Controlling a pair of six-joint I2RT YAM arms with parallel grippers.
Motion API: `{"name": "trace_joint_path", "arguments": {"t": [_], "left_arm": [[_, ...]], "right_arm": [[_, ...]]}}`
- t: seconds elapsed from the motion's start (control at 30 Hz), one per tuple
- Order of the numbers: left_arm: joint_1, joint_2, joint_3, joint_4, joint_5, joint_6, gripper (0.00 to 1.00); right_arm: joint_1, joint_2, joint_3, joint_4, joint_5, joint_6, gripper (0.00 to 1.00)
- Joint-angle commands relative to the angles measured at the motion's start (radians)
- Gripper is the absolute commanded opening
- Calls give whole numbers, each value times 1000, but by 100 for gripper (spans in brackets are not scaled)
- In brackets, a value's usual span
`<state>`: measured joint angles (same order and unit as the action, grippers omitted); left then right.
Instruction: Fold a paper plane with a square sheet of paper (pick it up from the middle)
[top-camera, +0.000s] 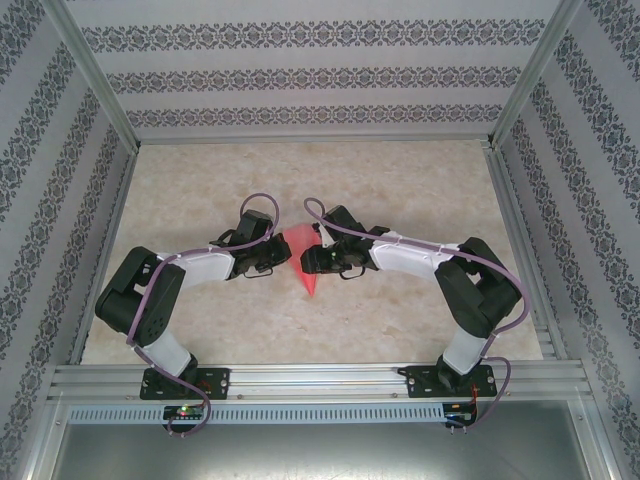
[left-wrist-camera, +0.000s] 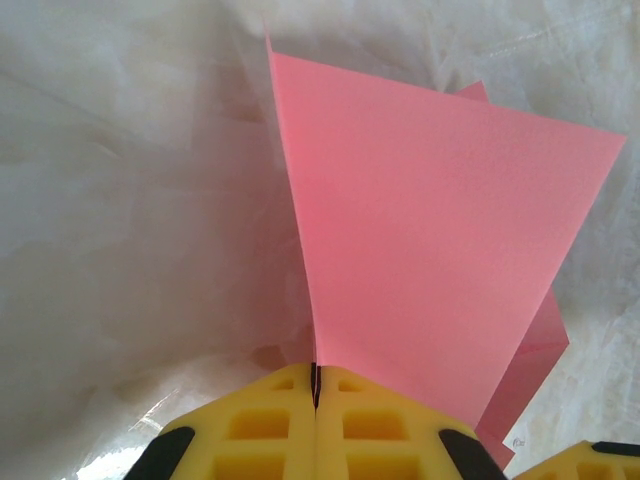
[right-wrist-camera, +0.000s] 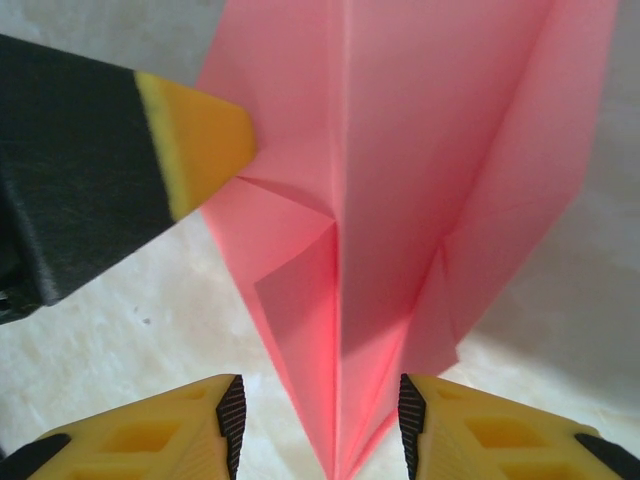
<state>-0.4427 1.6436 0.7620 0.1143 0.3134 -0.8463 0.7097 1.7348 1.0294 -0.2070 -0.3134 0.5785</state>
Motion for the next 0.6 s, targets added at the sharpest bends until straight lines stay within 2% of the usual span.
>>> {"name": "trace_joint_path", "arguments": {"t": [0.0,0.23,0.57], "left_arm": [[12,-7,-8,31,4,-8,0],[13,-5,-6,32,7,-8,0],[12,-7,-7,28,4,-8,0]], "right_arm": [[11,-13,-1,-51,53,13,47],[36,10,-1,-56,18,21,41],[42,42,20,-74,7,21,41]]}}
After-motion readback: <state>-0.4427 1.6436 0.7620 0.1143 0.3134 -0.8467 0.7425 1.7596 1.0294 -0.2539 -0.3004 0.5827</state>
